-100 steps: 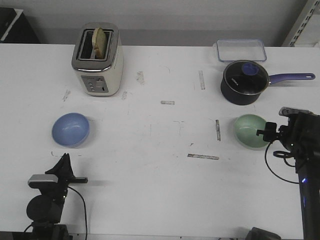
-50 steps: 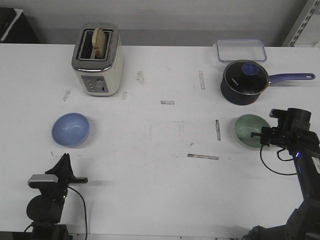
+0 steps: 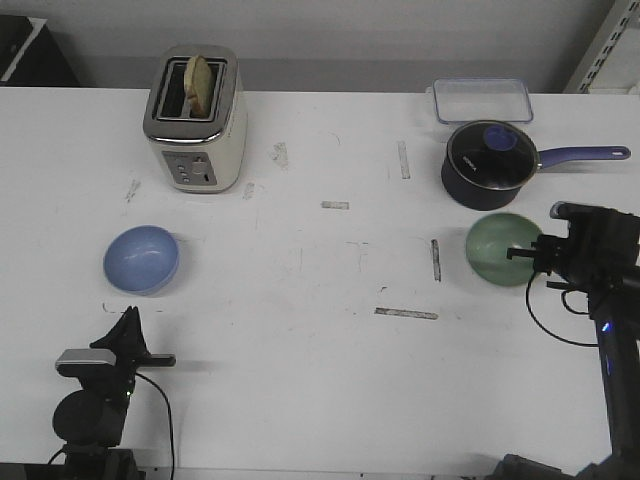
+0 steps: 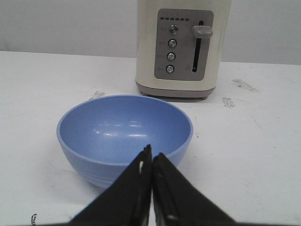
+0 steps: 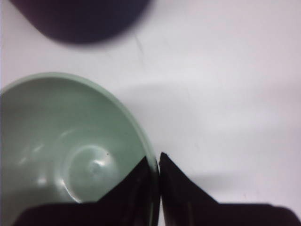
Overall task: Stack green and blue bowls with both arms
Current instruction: 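Reach the right gripper forward and grasp the rim of the pale green bowl, then slide the green bowl with the right gripper toward the table center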
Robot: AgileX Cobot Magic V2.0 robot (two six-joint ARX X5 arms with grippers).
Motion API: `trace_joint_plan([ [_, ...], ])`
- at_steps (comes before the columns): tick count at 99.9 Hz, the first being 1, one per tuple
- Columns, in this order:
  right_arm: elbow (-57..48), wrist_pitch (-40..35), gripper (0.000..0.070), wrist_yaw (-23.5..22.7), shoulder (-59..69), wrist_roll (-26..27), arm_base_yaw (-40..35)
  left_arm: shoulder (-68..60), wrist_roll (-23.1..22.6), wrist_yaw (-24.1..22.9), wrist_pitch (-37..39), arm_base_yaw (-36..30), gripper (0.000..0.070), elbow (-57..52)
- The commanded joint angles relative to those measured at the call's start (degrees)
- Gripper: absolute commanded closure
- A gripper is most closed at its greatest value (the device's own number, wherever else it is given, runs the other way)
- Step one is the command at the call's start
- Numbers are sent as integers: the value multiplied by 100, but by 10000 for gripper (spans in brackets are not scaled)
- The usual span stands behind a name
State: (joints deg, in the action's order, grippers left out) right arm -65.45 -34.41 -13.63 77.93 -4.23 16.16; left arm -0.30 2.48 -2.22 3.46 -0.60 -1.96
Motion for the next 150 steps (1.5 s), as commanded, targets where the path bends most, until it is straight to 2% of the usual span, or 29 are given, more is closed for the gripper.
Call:
trace_joint_plan([
  [1,-210,-4,700,-280,-245,212,-201,11,-2,-9,94,4,698,122],
  [13,-249,-7,700,-494,-710,525,-920,11,-4,-9,94,4,698,122],
  [28,-247,-181,700,-501,-879,761,-2321,11,-4,-9,94,4,698,122],
  [44,-240,-485,700,-376,-573,758,-3807,11,-4,-9,94,4,698,122],
  [62,-238,-507,700,-66,111,754,-4935,11,-4,-9,92,4,698,122],
  [82,-238,-361,700,37,953,726,-5414,11,-4,-9,94,4,698,122],
  [126,-238,-63,694,52,1589,680,-5447,11,-4,-9,92,4,698,122],
  [132,-238,-66,648,31,1589,673,-5447,11,-4,-9,92,4,698,122],
  [144,-267,-63,342,-131,1574,673,-5436,11,-4,-9,92,4,698,122],
  [148,-291,-72,283,-197,1532,675,-5421,11,-7,-9,92,4,698,122],
  [150,-297,-70,278,-208,1504,678,-5414,11,-7,-9,92,4,697,122],
])
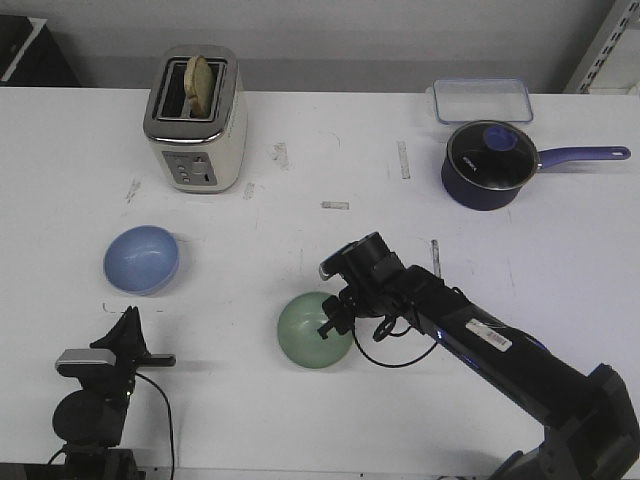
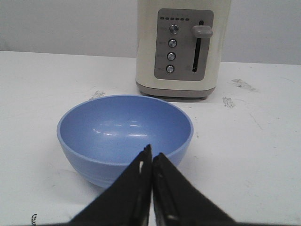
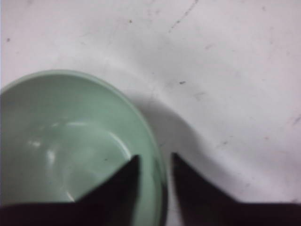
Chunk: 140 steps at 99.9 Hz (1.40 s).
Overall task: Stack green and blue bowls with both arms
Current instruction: 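Slide the green bowl with the right gripper toward the table center, then open the right gripper and withdraw it back toward the robot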
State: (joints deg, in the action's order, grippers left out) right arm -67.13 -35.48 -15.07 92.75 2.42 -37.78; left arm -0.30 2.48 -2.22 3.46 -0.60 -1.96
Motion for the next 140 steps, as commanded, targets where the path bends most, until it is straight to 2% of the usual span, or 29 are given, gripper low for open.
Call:
trace_joint_plan([
  [1,-136,35,278,-66,2,15,-13,11,-4,-9,92,4,698,122],
  [23,-439,162,283,-116,-634,-9,138,11,-7,-9,94,4,697,122],
  [31,-551,249,314,-94,-964,-66,282,11,-7,-9,94,4,697,122],
  [37,-564,352,404,-94,-1233,-83,431,11,-7,-9,94,4,697,122],
  [43,-564,372,562,15,-1528,-96,629,11,-7,-9,94,4,697,122],
  [50,-562,310,700,260,-1803,-103,841,11,-7,-9,94,4,698,122],
  [66,-474,-160,700,1106,-2404,-352,1469,11,-4,-11,111,4,698,122],
  [74,-212,-197,700,1298,-2717,-398,1784,11,-4,-11,111,4,698,122],
  [99,1659,553,700,1298,-4164,-402,2726,11,13,-11,127,4,698,122],
  [120,3274,1296,700,1287,-5410,-361,3005,11,13,-13,136,4,698,116],
  [140,3757,1329,700,1187,-6022,-332,3014,11,22,-17,138,4,699,-177],
])
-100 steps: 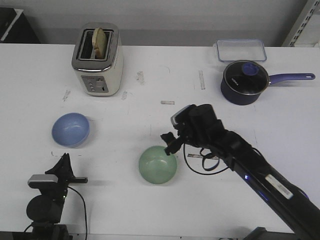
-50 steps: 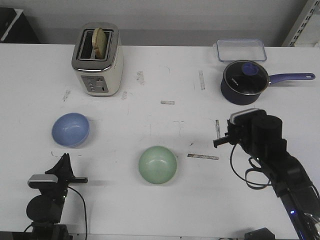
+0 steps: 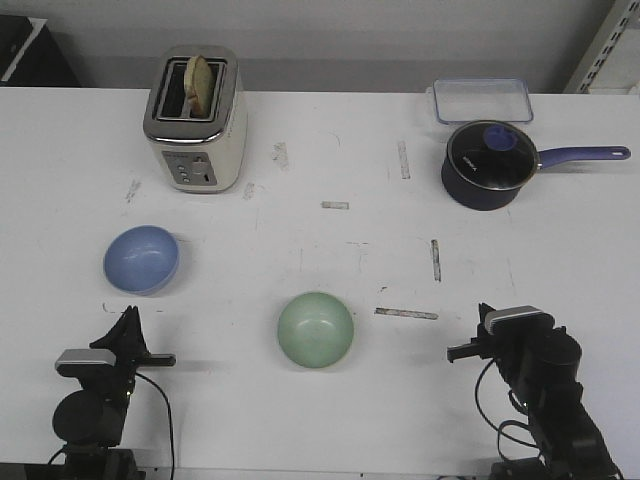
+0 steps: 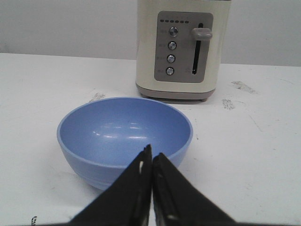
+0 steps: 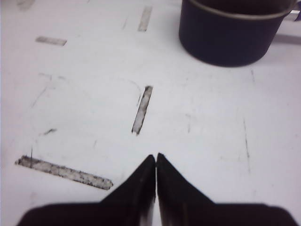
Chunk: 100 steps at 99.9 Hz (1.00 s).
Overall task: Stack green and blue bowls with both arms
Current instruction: 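Open the right gripper and withdraw it back toward the robot, then reach the left gripper to the light-blue bowl and grasp its rim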
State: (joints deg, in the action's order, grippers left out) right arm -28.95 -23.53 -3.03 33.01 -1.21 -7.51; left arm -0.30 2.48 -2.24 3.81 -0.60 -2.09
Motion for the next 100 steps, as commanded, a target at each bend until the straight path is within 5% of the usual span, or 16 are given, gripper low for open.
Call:
trace_joint_plan([
  [1,-61,140,700,-17,-55,31,-13,9,24,-15,101,4,698,-201],
  [21,-61,396,700,-17,-70,33,-13,-400,11,-50,-140,7,698,-1432],
  [34,-61,424,700,-17,-66,33,-13,-1346,-33,-52,-964,7,679,-2833],
  [54,-61,422,700,-20,-66,33,-13,-3069,-162,-127,-2081,28,397,-4750],
  [80,-61,387,700,-66,-68,33,-13,-5252,-66,-352,-3698,435,367,-6229],
  [100,-61,380,700,-66,-68,31,-13,-6688,20,-321,-3869,1182,367,-6295],
])
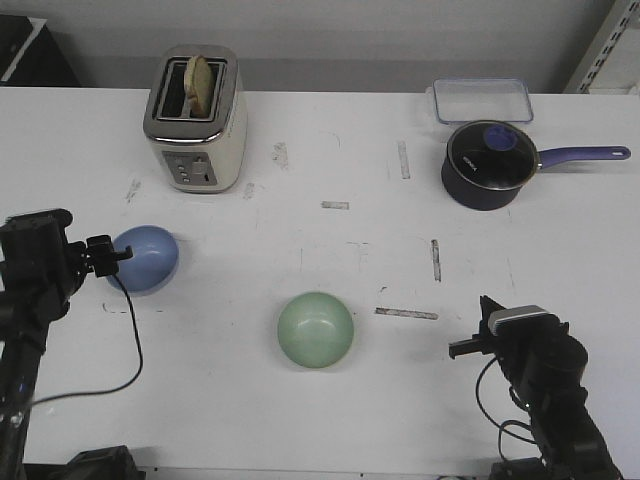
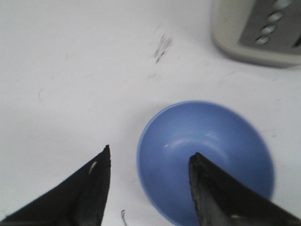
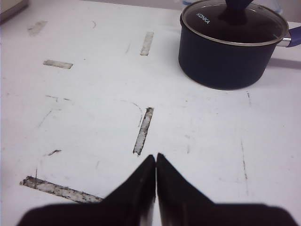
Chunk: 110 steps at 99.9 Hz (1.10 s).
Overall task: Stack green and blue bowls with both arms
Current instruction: 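Reach the left gripper to the light-blue bowl and grasp its rim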
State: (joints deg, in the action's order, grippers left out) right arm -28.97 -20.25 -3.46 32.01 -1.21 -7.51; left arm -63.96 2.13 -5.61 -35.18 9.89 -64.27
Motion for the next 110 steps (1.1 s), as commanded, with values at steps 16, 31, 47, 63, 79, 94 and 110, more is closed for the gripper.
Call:
trace_joint_plan([
  [16,-59,52,700,-22,33,31,-13,-1314,70,656,94,531,369,-76],
  [31,-59,52,700,-22,33,31,-13,-1941,164,1172,129,658,373,-76],
  [47,-59,52,700,-22,33,31,-13,-2352,166,1169,442,660,377,-76],
  [63,-59,52,700,-22,33,31,-13,-2406,205,1169,636,660,593,-76],
  [79,-59,52,700,-22,33,31,-13,-2404,205,1169,640,660,700,-81],
  [94,-59,52,700,-20,33,31,-13,-2376,203,1169,651,660,700,-118],
  [110,-59,52,700,-20,35,31,-13,-2326,203,1255,409,623,700,-566],
])
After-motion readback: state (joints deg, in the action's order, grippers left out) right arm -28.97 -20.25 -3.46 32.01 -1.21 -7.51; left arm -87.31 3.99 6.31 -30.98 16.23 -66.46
